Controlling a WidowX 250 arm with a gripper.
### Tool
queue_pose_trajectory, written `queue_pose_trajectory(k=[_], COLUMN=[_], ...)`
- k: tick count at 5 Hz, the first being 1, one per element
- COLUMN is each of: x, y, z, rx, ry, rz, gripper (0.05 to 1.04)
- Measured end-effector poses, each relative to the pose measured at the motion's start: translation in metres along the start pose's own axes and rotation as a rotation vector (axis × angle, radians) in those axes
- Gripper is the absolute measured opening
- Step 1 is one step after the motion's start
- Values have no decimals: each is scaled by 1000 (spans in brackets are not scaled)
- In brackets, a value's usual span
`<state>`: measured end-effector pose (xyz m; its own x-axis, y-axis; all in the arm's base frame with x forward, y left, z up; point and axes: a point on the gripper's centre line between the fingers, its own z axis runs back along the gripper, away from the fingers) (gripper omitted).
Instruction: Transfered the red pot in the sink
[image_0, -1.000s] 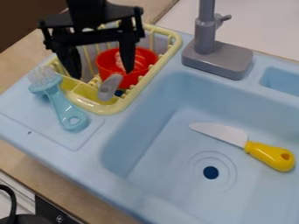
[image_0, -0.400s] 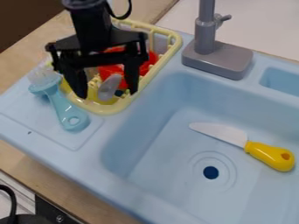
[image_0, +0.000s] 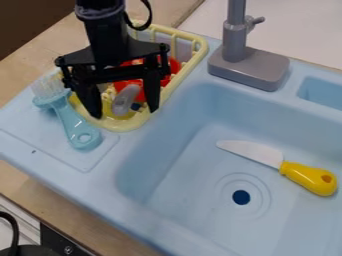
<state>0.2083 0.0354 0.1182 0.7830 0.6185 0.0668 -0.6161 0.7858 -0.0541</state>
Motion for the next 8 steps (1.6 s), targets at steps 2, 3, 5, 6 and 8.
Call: queue_pose_trajectory(k=[2, 3, 5, 6, 8], x=[-1, -1, -1, -9, -28], y=[0, 0, -2, -19, -44], z=[-4, -4, -3, 2, 27], rx=[-16, -29, -28, 29, 79], ry=[3, 8, -5, -63, -156], rz=[7, 8, -8, -44, -78], gripper=[422, 373, 373, 344, 337])
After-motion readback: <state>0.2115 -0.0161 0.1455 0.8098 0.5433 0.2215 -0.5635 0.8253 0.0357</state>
